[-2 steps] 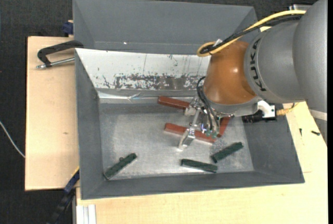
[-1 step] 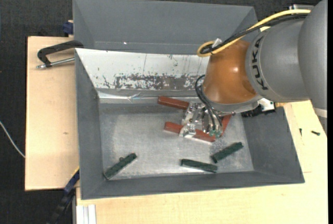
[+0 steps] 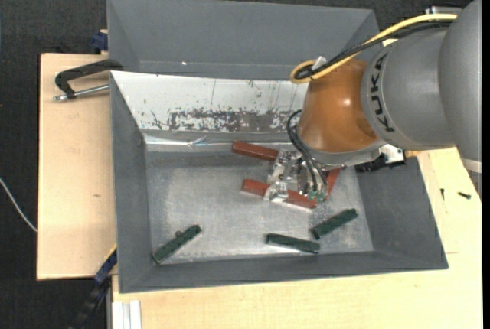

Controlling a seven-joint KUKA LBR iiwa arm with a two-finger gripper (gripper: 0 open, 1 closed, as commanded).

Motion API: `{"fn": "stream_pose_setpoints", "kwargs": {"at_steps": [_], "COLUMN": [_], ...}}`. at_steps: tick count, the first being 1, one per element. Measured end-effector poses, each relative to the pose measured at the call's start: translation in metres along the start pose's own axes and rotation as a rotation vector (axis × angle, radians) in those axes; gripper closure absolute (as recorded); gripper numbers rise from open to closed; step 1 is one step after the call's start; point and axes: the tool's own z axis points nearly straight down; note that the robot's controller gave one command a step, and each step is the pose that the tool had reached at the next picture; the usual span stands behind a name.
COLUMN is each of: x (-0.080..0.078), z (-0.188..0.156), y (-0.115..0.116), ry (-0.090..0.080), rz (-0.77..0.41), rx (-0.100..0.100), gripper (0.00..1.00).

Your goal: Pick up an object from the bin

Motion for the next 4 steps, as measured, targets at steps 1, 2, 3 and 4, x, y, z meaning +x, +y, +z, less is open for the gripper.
{"fn": "stream_pose_setpoints", "kwargs": {"at_steps": [1,2,3,4], "x": [0.001,0.003,0.003,0.002], "z": [-0.002,-0.015,-0.037,-0.058], "y": [0.000,-0.001,-0.001,-0.001], "ry": [0.001,0.009,0.010,0.005], "rz": [0.000,0.000,0.000,0.000], "rx": [0.001,0.005,0.006,0.005], "gripper": [1.00,1.00,1.00,1.00]}}
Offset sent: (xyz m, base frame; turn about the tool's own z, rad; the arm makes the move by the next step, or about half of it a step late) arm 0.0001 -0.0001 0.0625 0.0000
